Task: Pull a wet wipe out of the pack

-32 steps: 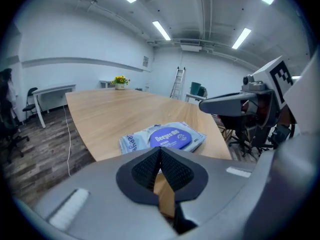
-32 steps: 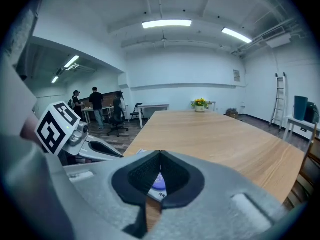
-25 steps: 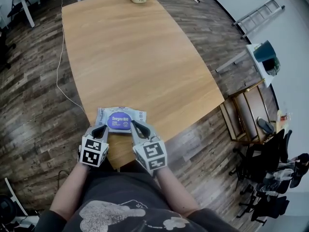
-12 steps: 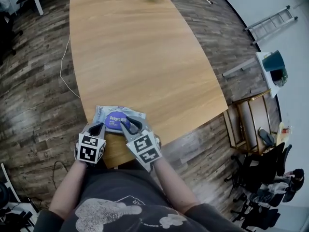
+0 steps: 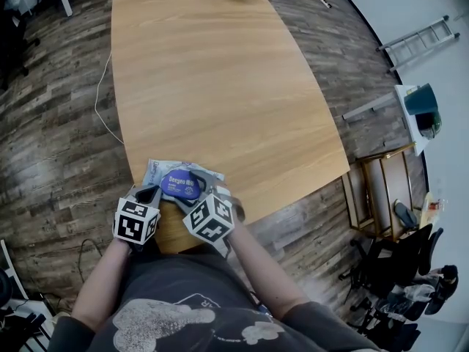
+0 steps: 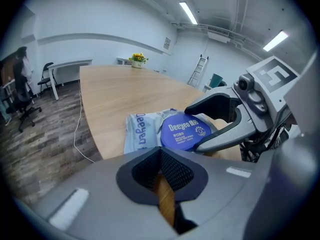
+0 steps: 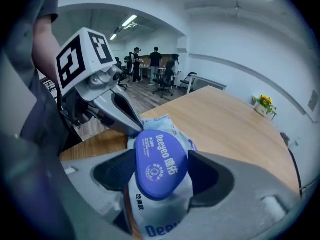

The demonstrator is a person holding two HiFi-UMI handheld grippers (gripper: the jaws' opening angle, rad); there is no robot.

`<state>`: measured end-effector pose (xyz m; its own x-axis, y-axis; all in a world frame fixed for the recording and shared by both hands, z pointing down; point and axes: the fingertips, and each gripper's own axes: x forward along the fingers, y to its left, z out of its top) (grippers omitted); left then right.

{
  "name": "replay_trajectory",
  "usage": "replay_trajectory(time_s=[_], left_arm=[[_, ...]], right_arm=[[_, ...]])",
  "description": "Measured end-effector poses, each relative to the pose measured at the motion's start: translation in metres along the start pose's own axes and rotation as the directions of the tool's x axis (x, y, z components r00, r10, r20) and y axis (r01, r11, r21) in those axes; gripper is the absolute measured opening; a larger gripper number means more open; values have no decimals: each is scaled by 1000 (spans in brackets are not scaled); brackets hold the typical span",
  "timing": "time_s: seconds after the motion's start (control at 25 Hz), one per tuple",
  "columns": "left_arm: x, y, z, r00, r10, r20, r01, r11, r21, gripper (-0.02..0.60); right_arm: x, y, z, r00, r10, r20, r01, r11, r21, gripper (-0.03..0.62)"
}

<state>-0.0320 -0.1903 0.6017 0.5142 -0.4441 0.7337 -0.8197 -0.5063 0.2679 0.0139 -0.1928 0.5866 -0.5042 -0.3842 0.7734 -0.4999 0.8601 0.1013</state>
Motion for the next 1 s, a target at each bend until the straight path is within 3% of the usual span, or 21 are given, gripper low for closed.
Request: replay_trajectory(time_s=[0.36, 1.0], left_arm=[[-1, 0, -2, 1000, -19, -11, 19, 1000, 18, 18], [2, 0, -3, 999, -37, -9, 38, 998, 55, 17]], right_arm=[[11, 0, -6, 1000, 5, -16, -4, 998, 59, 336], [11, -2, -6, 990, 124, -62, -114, 984, 136, 325]])
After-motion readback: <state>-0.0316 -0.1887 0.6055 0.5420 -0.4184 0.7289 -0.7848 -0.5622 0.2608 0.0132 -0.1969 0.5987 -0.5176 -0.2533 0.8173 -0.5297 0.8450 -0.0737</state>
